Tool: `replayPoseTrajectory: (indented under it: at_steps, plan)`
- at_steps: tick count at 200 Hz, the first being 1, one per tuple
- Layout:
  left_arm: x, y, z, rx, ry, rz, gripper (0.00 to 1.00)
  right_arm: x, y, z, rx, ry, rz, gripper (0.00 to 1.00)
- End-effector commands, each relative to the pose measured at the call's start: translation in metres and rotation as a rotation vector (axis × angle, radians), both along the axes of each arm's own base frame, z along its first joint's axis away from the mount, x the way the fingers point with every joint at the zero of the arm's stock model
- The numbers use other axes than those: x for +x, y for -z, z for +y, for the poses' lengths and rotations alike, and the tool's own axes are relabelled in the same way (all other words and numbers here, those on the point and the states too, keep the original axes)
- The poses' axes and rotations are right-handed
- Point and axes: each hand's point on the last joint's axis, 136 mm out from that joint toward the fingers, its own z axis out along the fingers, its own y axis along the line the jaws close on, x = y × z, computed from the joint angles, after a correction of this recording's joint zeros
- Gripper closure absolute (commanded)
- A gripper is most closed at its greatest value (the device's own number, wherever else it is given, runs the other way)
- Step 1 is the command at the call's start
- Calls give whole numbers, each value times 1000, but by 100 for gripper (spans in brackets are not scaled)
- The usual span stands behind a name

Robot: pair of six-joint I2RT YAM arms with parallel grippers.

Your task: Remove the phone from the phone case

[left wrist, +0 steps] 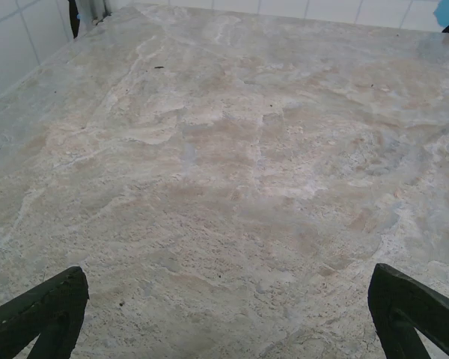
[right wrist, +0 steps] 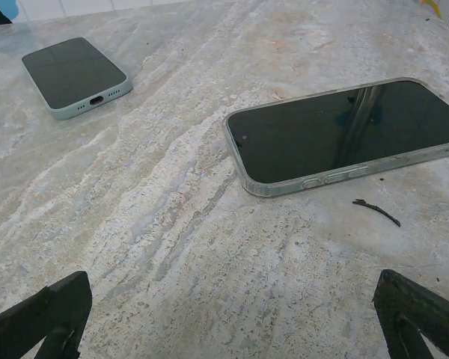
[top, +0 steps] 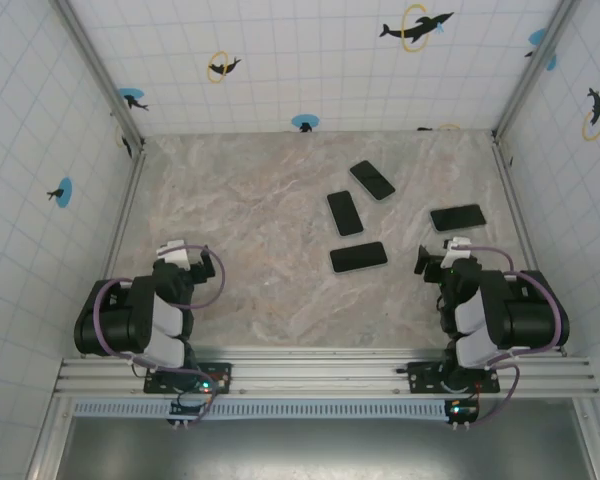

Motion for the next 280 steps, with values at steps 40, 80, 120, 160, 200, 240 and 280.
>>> replayPoseTrajectory:
  at_steps: [40, 80, 120, 160, 200, 240, 280]
  plan:
    - [1, -2, 2, -10, -12, -11, 2, 0, -5, 0, -14, -2, -27, 1]
    - [1, -2, 2, -11, -11, -11, 2, 0, -5, 0, -14, -2, -26, 1]
    - [1, -2, 2, -12, -10, -11, 2, 0, -5, 1, -12, -4, -24, 1]
    - [11, -4, 4, -12, -24, 11, 2, 4, -8, 2, -11, -10, -20, 1]
    - [35, -19, 12, -46, -81, 108, 2, 13, -23, 15, -17, -92, -8, 1]
    - [43, -49, 1, -197, -74, 104, 2, 25, -54, 41, 50, -193, -8, 1]
    - [54, -55, -16, -301, -120, 264, 2, 33, -69, 78, 91, -266, 59, 1]
